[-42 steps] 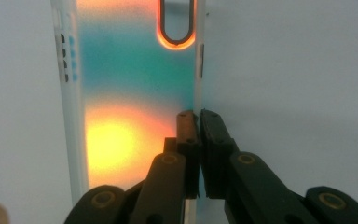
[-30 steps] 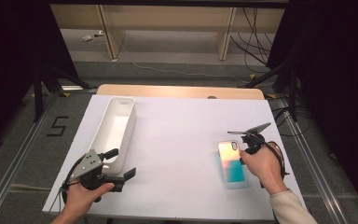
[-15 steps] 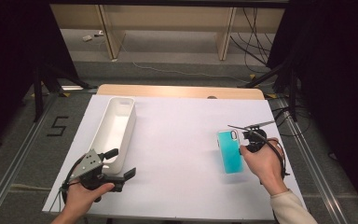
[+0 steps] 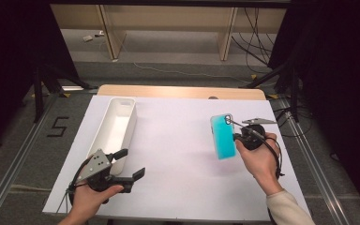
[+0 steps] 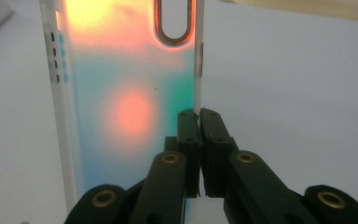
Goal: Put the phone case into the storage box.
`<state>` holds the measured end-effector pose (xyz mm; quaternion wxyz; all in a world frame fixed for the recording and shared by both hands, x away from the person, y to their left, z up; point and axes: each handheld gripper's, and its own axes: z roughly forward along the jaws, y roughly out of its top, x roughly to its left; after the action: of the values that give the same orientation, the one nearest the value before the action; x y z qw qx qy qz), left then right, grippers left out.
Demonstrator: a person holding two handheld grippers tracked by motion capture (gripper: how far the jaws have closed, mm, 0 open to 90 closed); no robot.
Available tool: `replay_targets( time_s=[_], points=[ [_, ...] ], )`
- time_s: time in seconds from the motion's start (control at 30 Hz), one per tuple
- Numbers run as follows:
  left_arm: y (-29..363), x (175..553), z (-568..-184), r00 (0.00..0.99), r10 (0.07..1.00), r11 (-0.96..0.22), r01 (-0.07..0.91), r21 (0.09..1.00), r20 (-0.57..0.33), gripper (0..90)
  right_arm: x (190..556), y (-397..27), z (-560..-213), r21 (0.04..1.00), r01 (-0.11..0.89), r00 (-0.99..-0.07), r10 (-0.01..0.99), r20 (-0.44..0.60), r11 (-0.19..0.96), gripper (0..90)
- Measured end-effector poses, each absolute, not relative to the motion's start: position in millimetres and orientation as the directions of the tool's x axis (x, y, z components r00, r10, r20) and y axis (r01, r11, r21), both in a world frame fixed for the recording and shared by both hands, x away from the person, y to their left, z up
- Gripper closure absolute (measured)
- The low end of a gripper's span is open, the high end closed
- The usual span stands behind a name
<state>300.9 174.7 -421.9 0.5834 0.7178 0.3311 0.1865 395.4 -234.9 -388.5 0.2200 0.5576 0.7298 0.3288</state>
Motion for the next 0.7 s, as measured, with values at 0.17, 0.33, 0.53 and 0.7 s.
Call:
replay_targets(
  time_s=[0.17, 0.33, 0.53, 0.7],
  points=[
    [153.1, 310.3, -407.3, 0.725, 0.677, -0.090, 0.248, 0.965, -0.124, 14.9, 396.9, -219.5, -381.8, 0.802, 0.574, -0.355, 0.933, 0.058, 0.168, 88.5],
    [122.1, 320.4, -392.1, 0.738, 0.669, -0.131, 0.236, 0.963, -0.089, 16.3, 399.0, -204.5, -376.7, 0.828, 0.538, -0.381, 0.921, 0.074, 0.156, 88.8],
    [93.3, 336.6, -380.3, 0.713, 0.699, -0.151, 0.229, 0.962, -0.060, 20.6, 398.4, -188.6, -372.0, 0.848, 0.506, -0.398, 0.915, 0.069, 0.156, 88.9],
    [80.7, 347.2, -372.0, 0.680, 0.732, -0.142, 0.222, 0.965, -0.049, 26.7, 397.3, -176.7, -368.0, 0.868, 0.472, -0.422, 0.904, 0.070, 0.153, 88.9]
  ],
)
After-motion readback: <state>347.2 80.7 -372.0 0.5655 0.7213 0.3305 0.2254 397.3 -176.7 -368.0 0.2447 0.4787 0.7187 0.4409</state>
